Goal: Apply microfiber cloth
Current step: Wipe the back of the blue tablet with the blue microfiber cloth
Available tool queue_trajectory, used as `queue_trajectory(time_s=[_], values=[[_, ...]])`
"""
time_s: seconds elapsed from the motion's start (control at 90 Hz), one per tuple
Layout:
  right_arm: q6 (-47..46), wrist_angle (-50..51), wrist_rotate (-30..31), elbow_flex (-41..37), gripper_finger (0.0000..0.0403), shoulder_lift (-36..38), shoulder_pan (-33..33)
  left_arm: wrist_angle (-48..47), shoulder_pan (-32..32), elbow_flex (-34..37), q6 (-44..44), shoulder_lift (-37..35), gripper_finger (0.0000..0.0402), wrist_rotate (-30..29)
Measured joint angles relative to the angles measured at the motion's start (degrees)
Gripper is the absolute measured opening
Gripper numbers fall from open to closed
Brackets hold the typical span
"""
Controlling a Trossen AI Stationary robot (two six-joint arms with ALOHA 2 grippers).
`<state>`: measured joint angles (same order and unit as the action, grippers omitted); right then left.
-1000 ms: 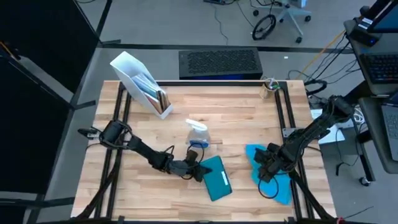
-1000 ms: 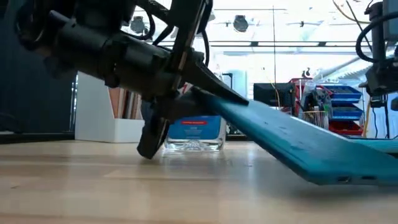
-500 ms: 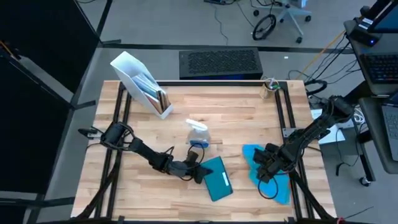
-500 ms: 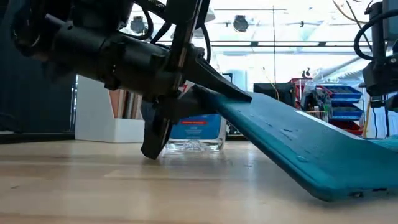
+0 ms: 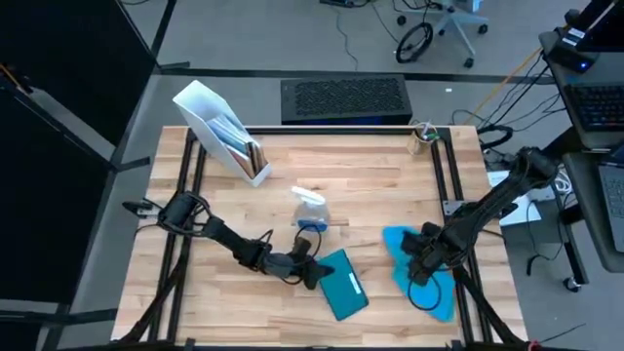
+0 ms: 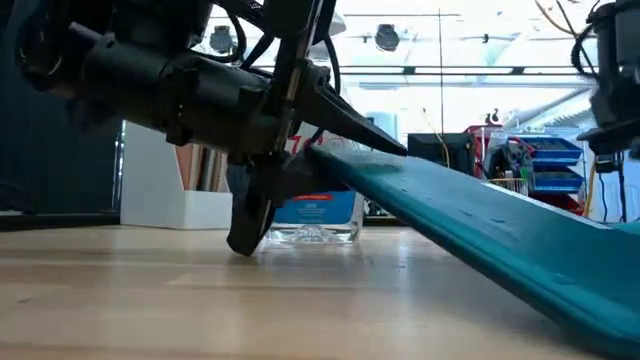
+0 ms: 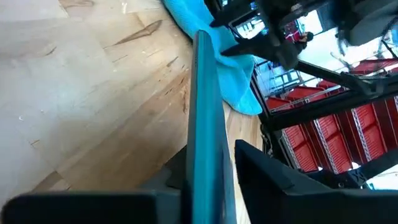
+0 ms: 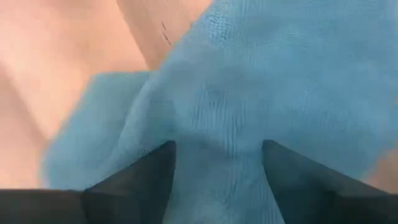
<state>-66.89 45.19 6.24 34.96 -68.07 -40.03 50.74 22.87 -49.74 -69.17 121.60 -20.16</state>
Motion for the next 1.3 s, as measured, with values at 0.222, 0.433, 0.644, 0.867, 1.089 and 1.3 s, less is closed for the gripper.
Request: queue_trajectory(time_s=[0.222, 0.433, 0.644, 0.867, 1.089, 1.3], values=[[5.05, -13.04, 9.68, 2.67, 0.0223, 1.30, 0.02, 0.05, 0.01, 0.00, 0.43, 0.00, 0.0114, 0.04], [13.13, -33.27, 14.20, 2.69, 0.0223, -7.01, 0.77, 0.63, 0.04, 0.04, 1.11, 0.07, 0.0114, 0.19], [14.26, -46.23, 14.26, 2.63, 0.0223, -19.83, 3.05, 2.40, 0.03, 0.11, 3.43, 0.26, 0.0115, 0.62], [20.63, -66.90, 4.49, 2.60, 0.0222, -29.26, 5.88, 2.97, 0.04, 0.13, 3.99, 0.31, 0.0115, 0.63], [22.34, -76.70, 0.55, 2.70, 0.0162, -35.32, 7.82, 3.23, 0.04, 0.13, 4.02, 0.33, 0.0115, 0.59], [21.70, -80.08, 0.15, 2.96, 0.0092, -37.56, 8.43, 3.40, 0.04, 0.13, 4.13, 0.35, 0.0115, 0.54]])
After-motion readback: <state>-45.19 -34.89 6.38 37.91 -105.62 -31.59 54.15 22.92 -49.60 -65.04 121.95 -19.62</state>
